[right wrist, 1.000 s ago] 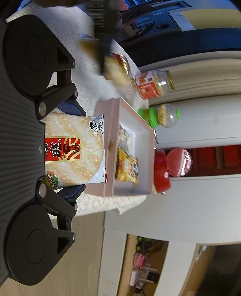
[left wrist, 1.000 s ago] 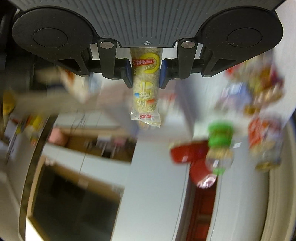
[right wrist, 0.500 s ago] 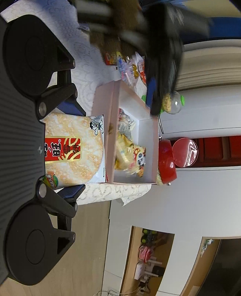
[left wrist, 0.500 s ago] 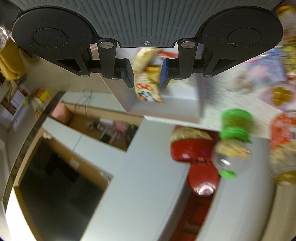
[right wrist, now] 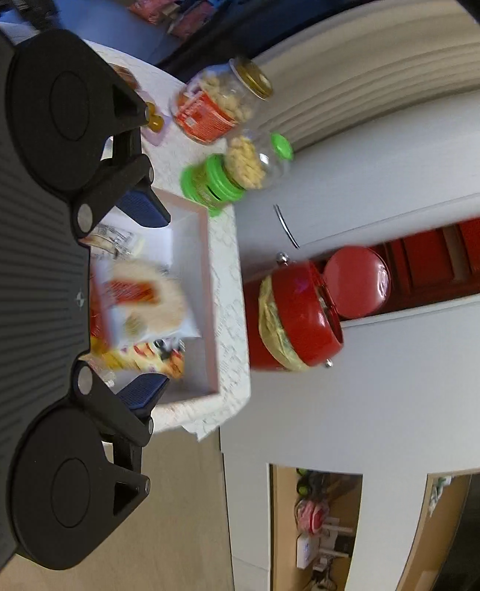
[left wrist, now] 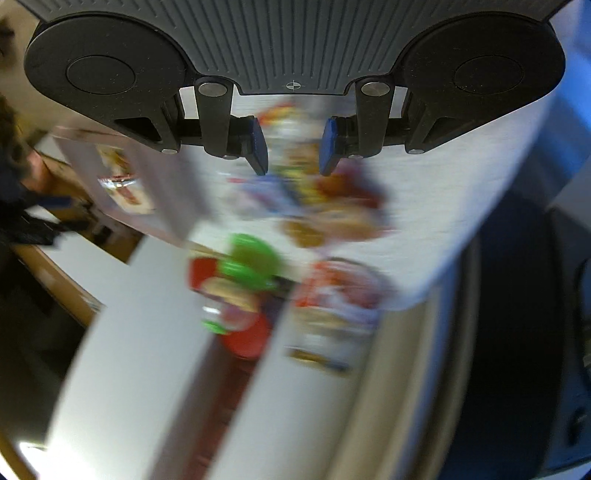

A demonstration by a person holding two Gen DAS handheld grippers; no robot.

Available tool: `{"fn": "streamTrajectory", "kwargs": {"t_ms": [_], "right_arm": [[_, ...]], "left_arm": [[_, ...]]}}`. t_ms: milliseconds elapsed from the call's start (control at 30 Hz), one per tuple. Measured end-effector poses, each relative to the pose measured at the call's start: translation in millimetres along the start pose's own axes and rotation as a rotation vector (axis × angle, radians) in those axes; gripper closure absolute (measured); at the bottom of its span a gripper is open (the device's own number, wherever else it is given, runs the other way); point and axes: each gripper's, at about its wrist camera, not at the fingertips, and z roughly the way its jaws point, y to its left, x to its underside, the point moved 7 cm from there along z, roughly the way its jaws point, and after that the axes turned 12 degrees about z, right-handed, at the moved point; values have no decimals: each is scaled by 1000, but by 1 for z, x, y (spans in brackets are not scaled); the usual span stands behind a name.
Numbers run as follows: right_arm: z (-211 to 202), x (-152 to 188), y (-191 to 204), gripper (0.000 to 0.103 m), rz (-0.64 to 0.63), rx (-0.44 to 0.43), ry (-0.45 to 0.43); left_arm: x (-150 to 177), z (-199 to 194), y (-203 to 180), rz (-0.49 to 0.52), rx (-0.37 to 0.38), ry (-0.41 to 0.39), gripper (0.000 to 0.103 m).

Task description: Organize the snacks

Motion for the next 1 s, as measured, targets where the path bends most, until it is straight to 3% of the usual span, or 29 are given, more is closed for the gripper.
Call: {"fn": "streamTrajectory", "kwargs": {"t_ms": [167, 267, 400, 533, 633, 733, 833, 900, 1000], "right_arm": [[-2, 50, 51, 16, -119, -89, 40], [1, 80, 100, 16, -258, -124, 60], [12, 110, 148, 16, -345, -183, 111], [32, 132, 174, 16, -424, -160, 137], [42, 132, 175, 16, -430, -142, 139], [49, 114, 171, 16, -398, -129, 132], [70, 87, 170, 16, -326, -92, 129], [95, 71, 170, 16, -239, -91, 185], [142, 59, 169, 16, -139, -36, 257]], "left_arm": [[16, 4, 23, -20, -7, 46, 68], [28, 7, 5, 54, 24, 89, 68], [41, 10, -19, 200, 18, 109, 63], [50, 9, -32, 257, 68, 138, 66], [55, 3, -40, 229, 191, 178, 70], [57, -1, -48, 248, 261, 194, 70], [44, -4, -49, 196, 322, 163, 70], [24, -8, -41, 148, 324, 95, 70], [-16, -3, -18, 99, 255, -17, 70]]}}
